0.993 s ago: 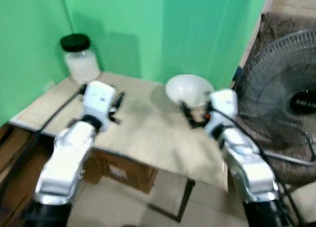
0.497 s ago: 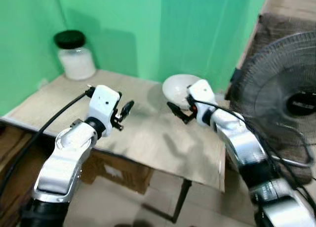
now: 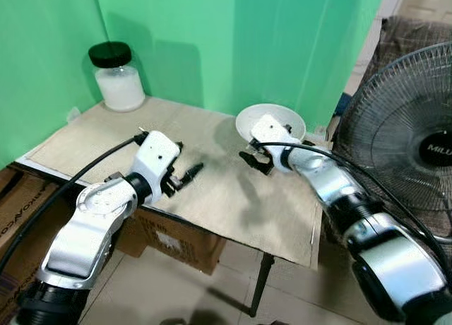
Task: Setting the table
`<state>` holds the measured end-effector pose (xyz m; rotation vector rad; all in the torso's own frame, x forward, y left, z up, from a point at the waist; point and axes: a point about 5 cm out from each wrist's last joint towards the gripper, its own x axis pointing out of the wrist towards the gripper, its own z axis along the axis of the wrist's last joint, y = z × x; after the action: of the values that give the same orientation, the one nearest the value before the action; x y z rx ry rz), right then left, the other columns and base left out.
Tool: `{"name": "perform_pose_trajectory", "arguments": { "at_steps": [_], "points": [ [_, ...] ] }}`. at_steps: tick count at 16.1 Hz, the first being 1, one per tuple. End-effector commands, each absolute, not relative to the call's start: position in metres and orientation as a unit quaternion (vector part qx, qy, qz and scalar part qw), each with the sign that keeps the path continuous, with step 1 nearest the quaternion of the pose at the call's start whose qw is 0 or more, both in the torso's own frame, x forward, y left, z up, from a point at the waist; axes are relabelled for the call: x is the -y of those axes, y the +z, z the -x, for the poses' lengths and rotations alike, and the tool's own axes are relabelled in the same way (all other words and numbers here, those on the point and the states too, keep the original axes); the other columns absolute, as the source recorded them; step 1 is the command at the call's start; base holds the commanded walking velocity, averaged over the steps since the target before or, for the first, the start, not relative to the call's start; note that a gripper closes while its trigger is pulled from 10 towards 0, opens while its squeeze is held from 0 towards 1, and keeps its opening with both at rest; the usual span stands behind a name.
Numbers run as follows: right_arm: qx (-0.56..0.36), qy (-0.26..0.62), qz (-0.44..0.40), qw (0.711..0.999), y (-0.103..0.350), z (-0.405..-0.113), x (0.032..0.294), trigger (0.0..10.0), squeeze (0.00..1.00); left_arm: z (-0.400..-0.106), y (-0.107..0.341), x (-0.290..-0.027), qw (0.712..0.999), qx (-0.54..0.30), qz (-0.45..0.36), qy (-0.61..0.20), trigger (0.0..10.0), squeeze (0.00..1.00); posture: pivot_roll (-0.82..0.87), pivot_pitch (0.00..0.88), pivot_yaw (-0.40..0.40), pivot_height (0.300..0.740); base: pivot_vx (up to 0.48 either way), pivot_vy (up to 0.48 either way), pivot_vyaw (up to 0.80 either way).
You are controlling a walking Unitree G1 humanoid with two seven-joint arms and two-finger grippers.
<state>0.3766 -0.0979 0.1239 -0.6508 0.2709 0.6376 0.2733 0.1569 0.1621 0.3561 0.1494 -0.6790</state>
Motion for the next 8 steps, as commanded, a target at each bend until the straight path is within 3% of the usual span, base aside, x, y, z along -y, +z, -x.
{"name": "perform_pose_trajectory", "arguments": {
  "at_steps": [1,3,4,5,6,8],
  "points": [
    [-0.134,0.287,0.346,0.883,0.1293,-0.3829,0.0983,10.0,0.00,-0.2674,0.1678,-0.1508,0.909,-0.062,-0.173,-0.375,10.0,0.00,0.15,0.000,0.017,0.740,0.000,0.000,0.00],
    [-0.151,0.283,0.361,0.876,0.1257,-0.3847,0.0980,10.0,0.00,-0.2661,0.1683,-0.1509,0.901,-0.065,-0.176,-0.391,10.0,0.00,0.15,0.000,0.020,0.740,0.000,0.000,0.00],
    [-0.156,0.277,0.366,0.875,0.1243,-0.3849,0.0977,5.7,0.00,-0.2656,0.1681,-0.1514,0.898,-0.067,-0.180,-0.395,10.0,0.00,0.15,0.000,0.020,0.740,0.000,0.000,0.00],
    [-0.158,0.273,0.368,0.875,0.1236,-0.3851,0.0979,4.4,0.00,-0.2652,0.1678,-0.1516,0.897,-0.068,-0.182,-0.397,10.0,0.00,0.15,0.000,0.022,0.740,0.000,0.000,0.00],
    [-0.162,0.266,0.368,0.876,0.1228,-0.3857,0.0981,0.1,0.00,-0.2649,0.1674,-0.1521,0.895,-0.069,-0.185,-0.399,10.0,0.00,0.15,0.000,0.022,0.740,0.000,0.000,0.00],
    [-0.168,0.258,0.371,0.876,0.1231,-0.3871,0.0983,0.0,0.00,-0.2634,0.1664,-0.1515,0.888,-0.077,-0.190,-0.412,10.0,0.00,0.14,0.000,0.020,0.740,0.000,0.000,0.00]
  ]
}}
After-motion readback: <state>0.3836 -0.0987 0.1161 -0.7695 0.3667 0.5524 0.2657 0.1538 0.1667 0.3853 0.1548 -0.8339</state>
